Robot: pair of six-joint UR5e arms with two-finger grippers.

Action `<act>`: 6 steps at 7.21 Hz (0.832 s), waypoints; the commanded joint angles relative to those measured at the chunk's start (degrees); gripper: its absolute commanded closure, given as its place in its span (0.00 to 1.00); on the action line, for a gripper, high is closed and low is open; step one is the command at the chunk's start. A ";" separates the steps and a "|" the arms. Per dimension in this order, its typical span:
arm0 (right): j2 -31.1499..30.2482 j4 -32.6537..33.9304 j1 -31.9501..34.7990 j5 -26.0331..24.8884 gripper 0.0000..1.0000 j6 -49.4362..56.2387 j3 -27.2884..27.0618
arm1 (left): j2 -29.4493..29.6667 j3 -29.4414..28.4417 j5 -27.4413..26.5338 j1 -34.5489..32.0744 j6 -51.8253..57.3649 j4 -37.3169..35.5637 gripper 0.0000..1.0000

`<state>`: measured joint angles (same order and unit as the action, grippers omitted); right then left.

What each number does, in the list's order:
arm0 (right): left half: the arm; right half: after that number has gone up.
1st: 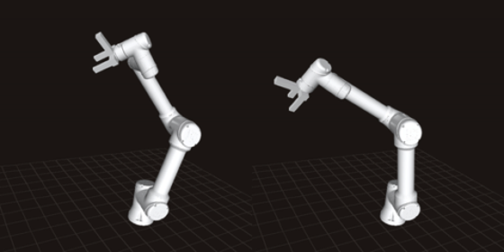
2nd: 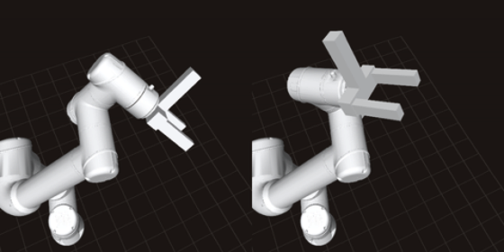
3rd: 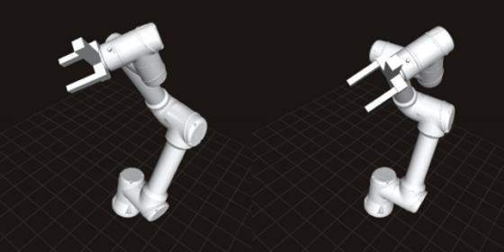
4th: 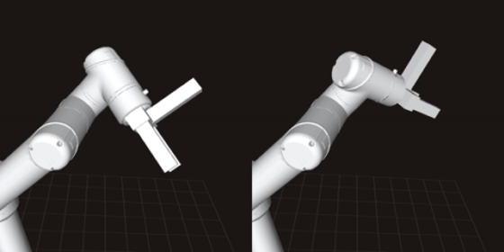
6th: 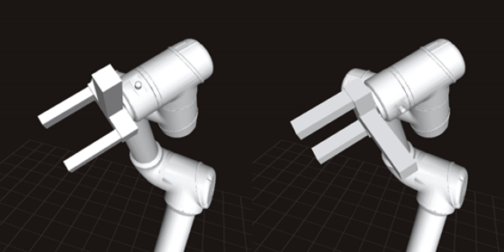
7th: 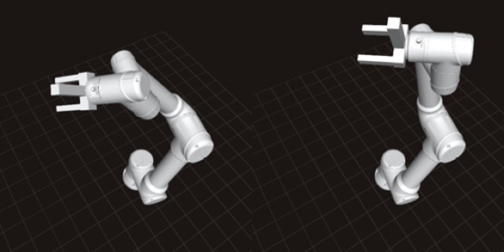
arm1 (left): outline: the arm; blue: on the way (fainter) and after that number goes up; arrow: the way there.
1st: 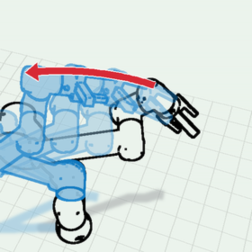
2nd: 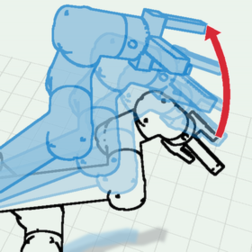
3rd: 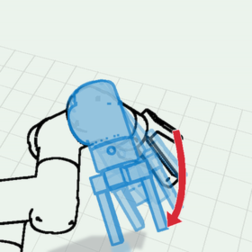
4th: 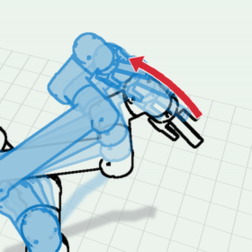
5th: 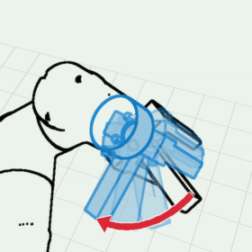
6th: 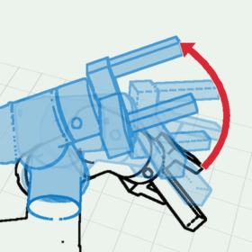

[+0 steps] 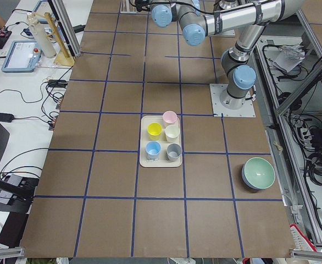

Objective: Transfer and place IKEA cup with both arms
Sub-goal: 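Open the right gripper and pull it back while the left gripper holds the cup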

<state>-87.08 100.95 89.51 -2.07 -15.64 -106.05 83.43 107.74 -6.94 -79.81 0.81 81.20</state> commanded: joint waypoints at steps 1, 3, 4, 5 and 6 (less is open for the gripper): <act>1.55 1.17 -1.44 -0.38 0.00 -5.95 0.32 | 0.07 0.02 -0.09 0.00 -0.02 0.01 1.00; 2.70 0.22 -6.95 -0.65 0.00 -6.86 0.32 | -0.28 -0.68 -5.93 0.09 -0.11 -0.16 1.00; 2.88 0.13 -10.47 -0.74 0.00 -7.47 0.32 | -0.46 -1.47 -13.29 0.61 -0.11 -0.17 1.00; 2.88 0.04 -12.24 -1.96 0.00 -7.65 0.32 | -0.37 -2.52 -20.41 1.05 -0.11 -0.17 1.00; 2.53 0.73 -12.52 -10.50 0.00 -7.66 0.50 | 0.15 -3.84 -29.88 1.23 0.67 -0.17 1.00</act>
<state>-84.35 101.22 78.29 -5.86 -23.12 -105.67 83.20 105.29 -26.72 -78.90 0.91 81.04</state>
